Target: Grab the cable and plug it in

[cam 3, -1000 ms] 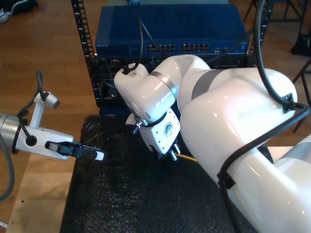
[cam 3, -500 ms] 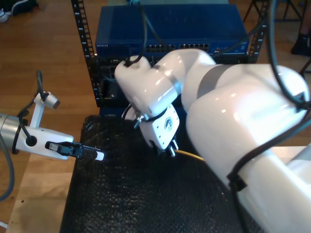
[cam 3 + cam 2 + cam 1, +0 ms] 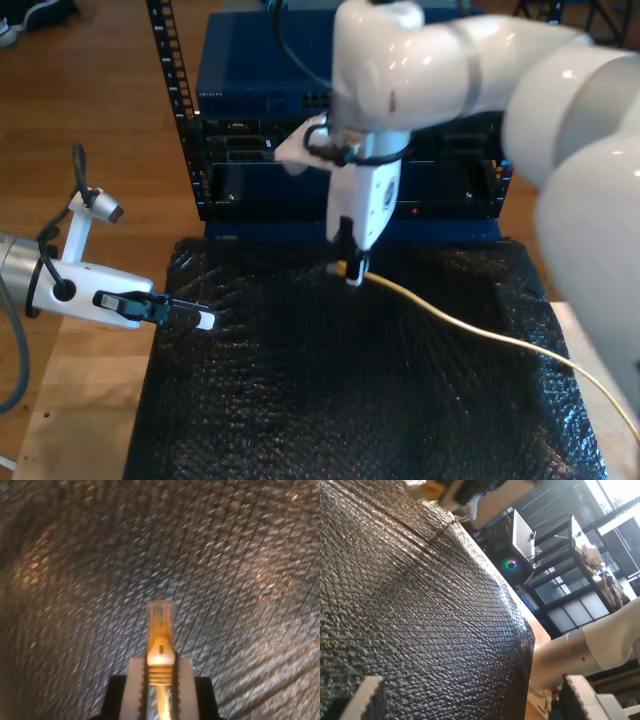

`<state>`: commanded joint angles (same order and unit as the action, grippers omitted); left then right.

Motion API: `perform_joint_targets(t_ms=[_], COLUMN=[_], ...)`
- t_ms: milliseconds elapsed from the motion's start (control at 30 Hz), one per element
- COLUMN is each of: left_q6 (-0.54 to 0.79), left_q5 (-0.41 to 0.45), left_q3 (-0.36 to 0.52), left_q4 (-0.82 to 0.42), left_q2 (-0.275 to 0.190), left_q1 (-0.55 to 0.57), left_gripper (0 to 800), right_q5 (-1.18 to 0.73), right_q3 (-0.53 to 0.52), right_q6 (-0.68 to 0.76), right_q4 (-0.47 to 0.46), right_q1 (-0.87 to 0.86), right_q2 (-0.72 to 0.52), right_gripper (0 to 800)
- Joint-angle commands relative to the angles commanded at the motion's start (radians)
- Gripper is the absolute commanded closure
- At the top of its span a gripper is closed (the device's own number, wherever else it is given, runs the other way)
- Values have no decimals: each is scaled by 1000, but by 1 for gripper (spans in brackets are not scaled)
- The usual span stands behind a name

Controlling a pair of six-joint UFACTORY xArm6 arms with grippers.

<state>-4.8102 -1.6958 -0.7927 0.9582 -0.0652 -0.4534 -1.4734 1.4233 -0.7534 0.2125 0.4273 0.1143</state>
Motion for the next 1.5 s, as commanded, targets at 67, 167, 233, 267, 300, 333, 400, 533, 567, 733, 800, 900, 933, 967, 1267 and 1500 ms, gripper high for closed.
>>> perform_joint_targets(t_ms=[67,167,233,267,300,333,400,533,567,733,800,900,933,967,1267,1500], left_q6=[3,8,11,17,25,35,63,103,106,130,143,158,161,161,158,153], left_q5=[-2,-11,-12,-12,-12,-12,-12,-15,-18,-57,-60,-60,-60,-58,-58,-81], left_q3=[0,-2,-5,-6,-9,-11,-11,-9,-9,-12,-18,-21,-21,-21,-46,-46], left_q4=[3,6,9,11,11,12,21,64,81,140,158,190,201,210,253,333], left_q2=[-2,-2,-2,-5,-9,-18,-34,-60,-63,-83,-103,-124,-132,-140,-147,-138], left_q1=[0,3,9,11,12,17,43,75,81,135,166,207,224,241,307,307], left_gripper=[6,6,6,6,6,6,7,6,6,7,7,7,7,6,7,8], right_q5=[-23,-69,-112,-133,-152,-164,-175,-198,-215,-279,-293,-299,-299,-299,-296,-270], right_q3=[-23,-41,-41,-41,-38,-35,-35,-40,-38,-37,-40,-41,-43,-43,-83,-130], right_q6=[-57,-137,-164,-172,-178,-184,-203,-269,-285,-353,-388,-419,-422,-422,-425,-423], right_q4=[87,206,253,267,275,279,287,327,341,413,423,433,433,433,436,430], right_q1=[-55,-138,-173,-187,-195,-198,-198,-198,-199,-255,-284,-302,-304,-304,-301,-293], right_q2=[-52,-109,-133,-138,-144,-150,-166,-193,-195,-199,-212,-224,-226,-230,-281,-318], right_gripper=[793,793,794,793,793,794,793,793,793,793,793,793,793,793,793,793])
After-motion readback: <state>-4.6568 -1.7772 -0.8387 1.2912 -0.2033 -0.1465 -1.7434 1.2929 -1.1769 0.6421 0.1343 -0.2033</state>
